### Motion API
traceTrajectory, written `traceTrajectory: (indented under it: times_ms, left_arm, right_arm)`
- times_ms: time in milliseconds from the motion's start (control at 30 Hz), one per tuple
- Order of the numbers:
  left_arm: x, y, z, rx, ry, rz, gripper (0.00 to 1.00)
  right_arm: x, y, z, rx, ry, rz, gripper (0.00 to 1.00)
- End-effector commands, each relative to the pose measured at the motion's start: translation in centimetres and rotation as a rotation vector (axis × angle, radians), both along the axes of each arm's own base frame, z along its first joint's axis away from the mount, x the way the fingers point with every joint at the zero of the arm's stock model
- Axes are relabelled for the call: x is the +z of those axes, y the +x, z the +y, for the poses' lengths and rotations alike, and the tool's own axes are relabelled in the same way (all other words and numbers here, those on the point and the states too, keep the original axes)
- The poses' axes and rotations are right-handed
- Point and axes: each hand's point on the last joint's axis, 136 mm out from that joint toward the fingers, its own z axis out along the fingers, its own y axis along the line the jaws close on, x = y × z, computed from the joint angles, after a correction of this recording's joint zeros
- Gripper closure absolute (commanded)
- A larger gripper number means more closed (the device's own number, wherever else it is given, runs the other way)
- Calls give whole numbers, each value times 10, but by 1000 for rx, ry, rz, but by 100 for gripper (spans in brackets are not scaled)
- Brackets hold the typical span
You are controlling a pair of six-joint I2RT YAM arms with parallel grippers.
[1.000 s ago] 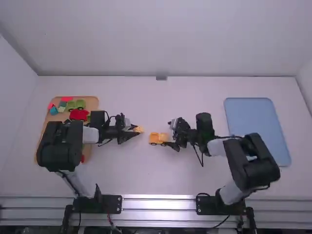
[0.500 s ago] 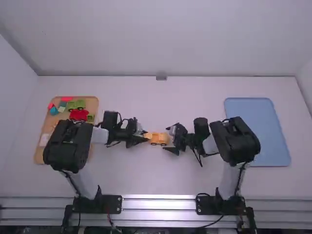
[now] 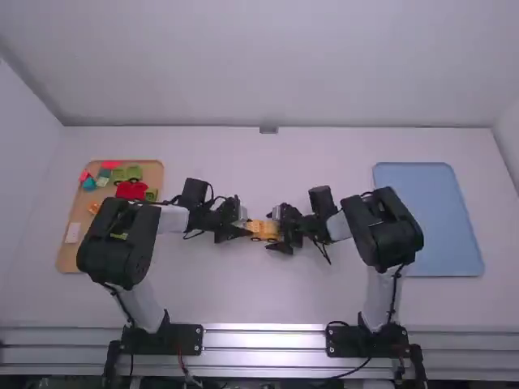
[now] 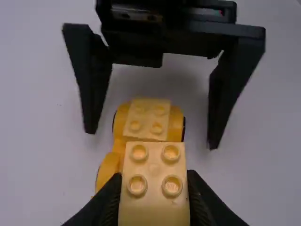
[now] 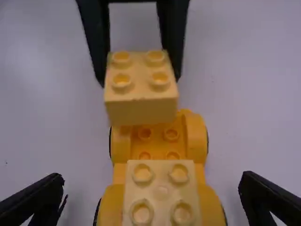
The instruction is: Assemble lego blocks to make yellow taxi
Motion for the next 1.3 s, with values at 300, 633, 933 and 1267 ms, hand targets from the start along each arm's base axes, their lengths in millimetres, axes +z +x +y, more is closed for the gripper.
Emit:
traceTrajectory:
  times_ms: [300,633,933,1267]
  left_arm:
    - [11,4,-3,-41,-10,-86,98]
    - [10,4,-6,-73,-25,-107,98]
    - [9,13,-12,-91,-58,-88,98]
    - [-1,5,-12,-98,-70,-45,98]
  right_arm:
    - [-22,4,9,58,15,-1,9]
    - [-18,11,15,96,104,38,9]
    - [-22,1,12,100,100,54,38]
    - [-21,6,9,87,100,50,40]
